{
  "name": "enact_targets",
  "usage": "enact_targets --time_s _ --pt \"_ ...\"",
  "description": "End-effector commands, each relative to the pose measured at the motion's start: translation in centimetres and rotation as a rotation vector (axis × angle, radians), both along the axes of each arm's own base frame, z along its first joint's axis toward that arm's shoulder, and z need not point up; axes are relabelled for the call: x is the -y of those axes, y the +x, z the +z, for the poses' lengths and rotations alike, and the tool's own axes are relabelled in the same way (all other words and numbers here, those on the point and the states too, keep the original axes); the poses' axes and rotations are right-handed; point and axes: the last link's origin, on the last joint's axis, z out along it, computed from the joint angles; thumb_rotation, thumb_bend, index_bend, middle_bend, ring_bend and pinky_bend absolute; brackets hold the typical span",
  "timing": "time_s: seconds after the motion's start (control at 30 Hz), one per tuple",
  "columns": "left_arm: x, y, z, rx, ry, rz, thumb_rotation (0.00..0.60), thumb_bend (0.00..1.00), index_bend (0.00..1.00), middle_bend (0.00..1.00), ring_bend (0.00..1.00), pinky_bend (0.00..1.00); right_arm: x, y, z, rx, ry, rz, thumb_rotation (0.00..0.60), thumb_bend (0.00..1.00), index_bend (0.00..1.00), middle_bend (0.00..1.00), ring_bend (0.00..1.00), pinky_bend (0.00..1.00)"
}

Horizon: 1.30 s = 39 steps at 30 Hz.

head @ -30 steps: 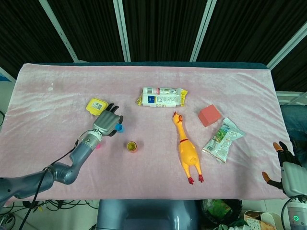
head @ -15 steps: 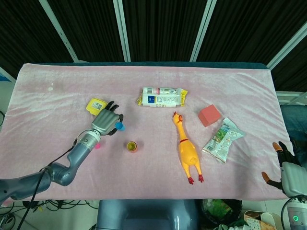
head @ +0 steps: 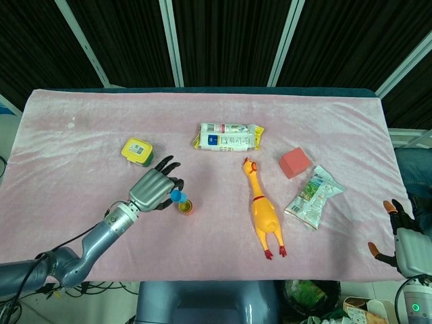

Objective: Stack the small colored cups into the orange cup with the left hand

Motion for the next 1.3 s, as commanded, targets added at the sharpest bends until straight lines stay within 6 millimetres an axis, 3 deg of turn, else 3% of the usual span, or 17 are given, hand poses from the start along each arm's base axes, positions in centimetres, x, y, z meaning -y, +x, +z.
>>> enact_targets --time_s 0.03,0.23,1.03,1.2,1.3 --pt "1.6 0.3 0.4 0.004 -0.035 -0.023 0.6 0.38 0.51 0.56 0.1 0.0 0.0 0.0 0.0 0.001 0.002 -0.002 0.6 0.19 0.0 0.02 0.13 0.17" --pt "2.1 0.6 -0.1 -0.032 -0.057 -0.038 0.6 0.38 0.51 0.55 0.1 0.0 0.0 0.0 0.0 0.003 0.002 -0.001 0.6 0.19 0.0 0.02 0.13 0.17" --pt "0.0 0.5 -2.3 -0.081 -0.039 -0.001 0.6 0.38 0.5 0.55 0.1 0.0 0.1 -0.1 0.1 0.005 0.003 -0.003 0.6 0.19 0.0 0.02 0.13 0.17" --pt "-0.1 0.4 -2.7 -0.098 -0.044 0.0 0.6 0.32 0.45 0.52 0.09 0.0 0.0 -0.1 0.0 0.005 0.004 -0.004 0.6 0.19 0.0 0.02 0.13 0.17" --pt "-0.3 0.2 -2.9 -0.116 -0.039 0.012 0.6 0.22 0.37 0.42 0.04 0.0 0.1 -0.1 0.1 0.006 0.001 -0.005 0.6 0.19 0.0 0.02 0.13 0.17"
